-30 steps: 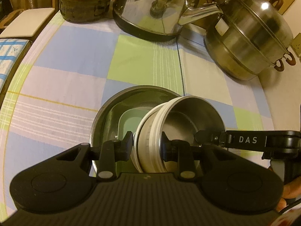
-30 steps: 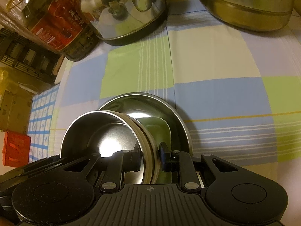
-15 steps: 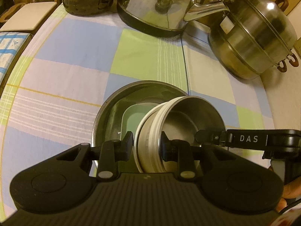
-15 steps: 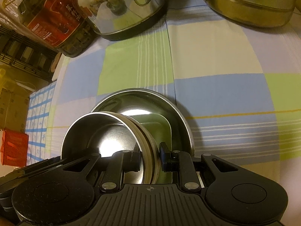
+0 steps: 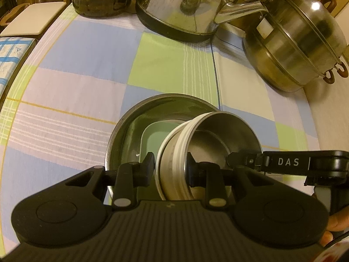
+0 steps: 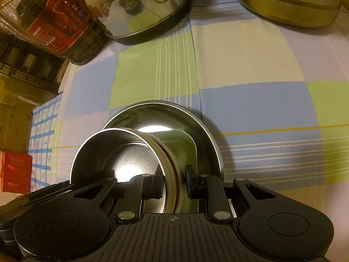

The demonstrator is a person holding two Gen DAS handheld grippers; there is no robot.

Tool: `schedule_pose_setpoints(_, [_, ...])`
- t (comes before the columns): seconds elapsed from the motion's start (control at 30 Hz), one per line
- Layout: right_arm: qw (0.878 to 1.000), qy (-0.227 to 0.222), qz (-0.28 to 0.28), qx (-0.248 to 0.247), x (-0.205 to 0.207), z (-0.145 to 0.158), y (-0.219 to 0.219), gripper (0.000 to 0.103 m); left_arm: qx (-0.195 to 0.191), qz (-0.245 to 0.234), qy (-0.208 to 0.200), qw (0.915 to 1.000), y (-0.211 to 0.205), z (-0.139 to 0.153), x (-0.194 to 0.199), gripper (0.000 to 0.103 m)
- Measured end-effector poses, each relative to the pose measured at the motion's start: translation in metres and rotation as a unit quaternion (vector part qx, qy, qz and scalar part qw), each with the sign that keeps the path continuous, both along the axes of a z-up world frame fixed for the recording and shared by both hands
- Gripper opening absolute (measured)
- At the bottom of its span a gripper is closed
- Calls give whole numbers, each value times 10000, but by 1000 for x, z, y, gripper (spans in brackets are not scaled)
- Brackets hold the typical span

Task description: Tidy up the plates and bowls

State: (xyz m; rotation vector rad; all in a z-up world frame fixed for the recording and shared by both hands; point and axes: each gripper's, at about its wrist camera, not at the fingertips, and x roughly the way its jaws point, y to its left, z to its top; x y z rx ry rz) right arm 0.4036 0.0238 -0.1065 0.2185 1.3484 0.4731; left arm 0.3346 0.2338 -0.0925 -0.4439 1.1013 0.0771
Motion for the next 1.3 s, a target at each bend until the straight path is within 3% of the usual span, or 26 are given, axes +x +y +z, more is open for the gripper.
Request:
schedule_pose_setpoints(0.5, [9998, -116, 85, -102, 1, 1, 2, 20, -55, 71, -48, 9999, 1, -2, 1, 26])
schedule_pose_setpoints(1.0, [9993, -162, -75, 342, -2, 5, -14, 21, -46, 117, -100, 9999, 1, 3, -3, 26])
schedule_pose_setpoints(1.3, [9975, -259, -220, 620, -11, 13, -26, 21, -25, 71, -361, 9993, 1, 21, -12, 26])
